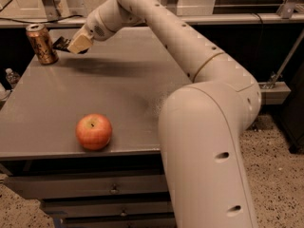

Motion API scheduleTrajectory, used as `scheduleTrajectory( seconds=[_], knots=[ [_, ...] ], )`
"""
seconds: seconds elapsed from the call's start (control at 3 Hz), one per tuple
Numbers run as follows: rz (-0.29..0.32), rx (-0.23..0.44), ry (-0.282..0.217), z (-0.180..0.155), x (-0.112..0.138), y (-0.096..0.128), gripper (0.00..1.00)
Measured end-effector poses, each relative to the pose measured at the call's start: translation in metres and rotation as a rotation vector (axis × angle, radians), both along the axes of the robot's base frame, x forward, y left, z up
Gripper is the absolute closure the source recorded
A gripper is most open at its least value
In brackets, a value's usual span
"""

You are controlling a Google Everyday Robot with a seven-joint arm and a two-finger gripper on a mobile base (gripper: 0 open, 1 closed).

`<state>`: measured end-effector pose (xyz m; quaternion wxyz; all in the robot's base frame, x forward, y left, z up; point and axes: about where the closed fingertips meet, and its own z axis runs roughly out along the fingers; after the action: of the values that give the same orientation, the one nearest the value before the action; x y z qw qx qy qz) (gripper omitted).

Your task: Move rxbar chocolate near orange can

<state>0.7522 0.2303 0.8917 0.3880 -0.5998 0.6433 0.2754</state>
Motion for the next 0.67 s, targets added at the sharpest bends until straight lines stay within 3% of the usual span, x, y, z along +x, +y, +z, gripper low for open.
scheduleTrajectory(
  seconds=[0.67],
  knots=[
    [0.029, -0.059, 0.023, -0.028, -0.001, 0.014, 1.00]
  ],
)
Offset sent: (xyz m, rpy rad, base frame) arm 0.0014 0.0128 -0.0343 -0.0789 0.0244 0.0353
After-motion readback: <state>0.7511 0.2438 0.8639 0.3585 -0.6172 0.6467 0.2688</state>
